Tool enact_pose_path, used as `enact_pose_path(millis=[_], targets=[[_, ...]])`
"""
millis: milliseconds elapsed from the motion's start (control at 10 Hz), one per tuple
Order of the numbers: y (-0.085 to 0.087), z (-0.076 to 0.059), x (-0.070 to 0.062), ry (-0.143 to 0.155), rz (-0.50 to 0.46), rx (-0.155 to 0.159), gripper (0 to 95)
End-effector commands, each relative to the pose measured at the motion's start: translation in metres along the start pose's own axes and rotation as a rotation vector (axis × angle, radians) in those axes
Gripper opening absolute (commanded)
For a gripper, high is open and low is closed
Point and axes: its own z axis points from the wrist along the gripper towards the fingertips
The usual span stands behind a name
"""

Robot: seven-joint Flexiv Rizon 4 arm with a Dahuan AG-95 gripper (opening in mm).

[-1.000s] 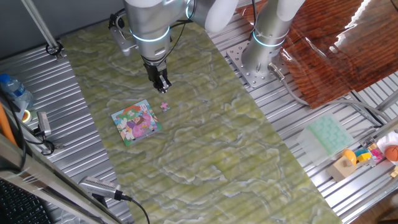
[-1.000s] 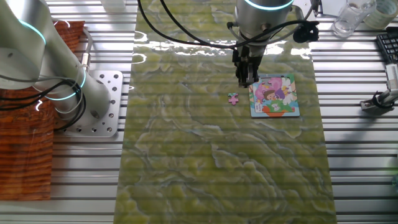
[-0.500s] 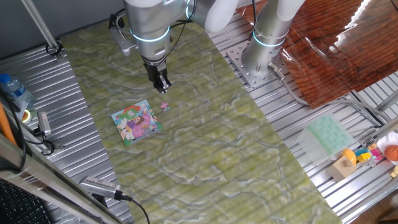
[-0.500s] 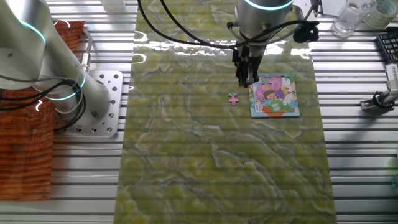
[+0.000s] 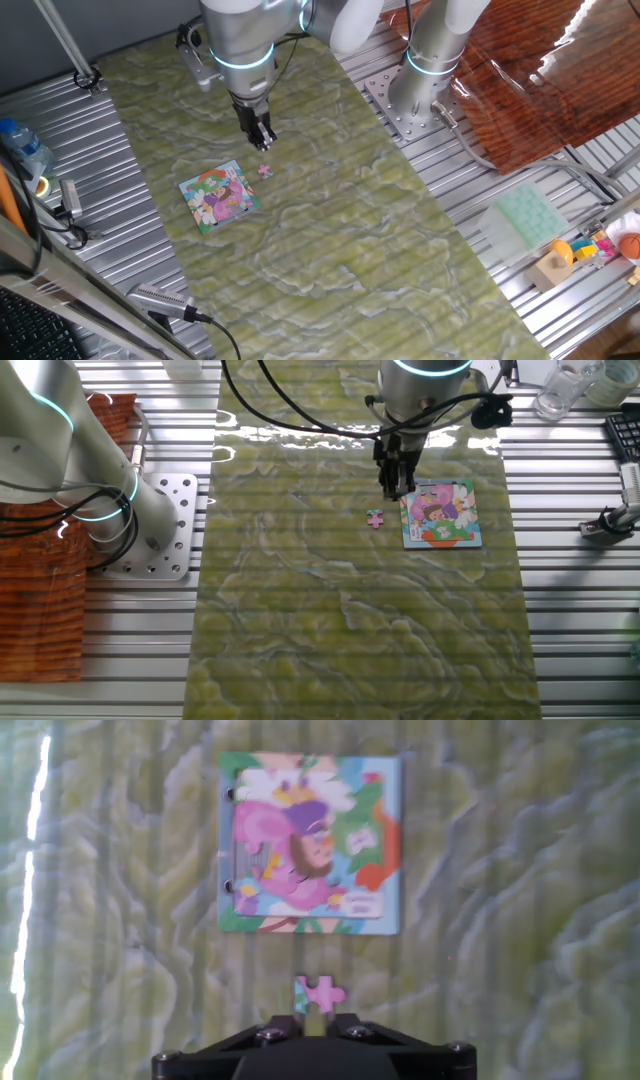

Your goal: Assemble one piece of a puzzle

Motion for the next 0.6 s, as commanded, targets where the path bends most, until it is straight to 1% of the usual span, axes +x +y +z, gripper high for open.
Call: enact_pose_path(millis=[100,600], targets=[[0.001,0.0027,0.0,0.007,-0.008,-0.004,0.0],[0.0012,0.0029,0.001,0.011,-0.009,-0.005,0.0]])
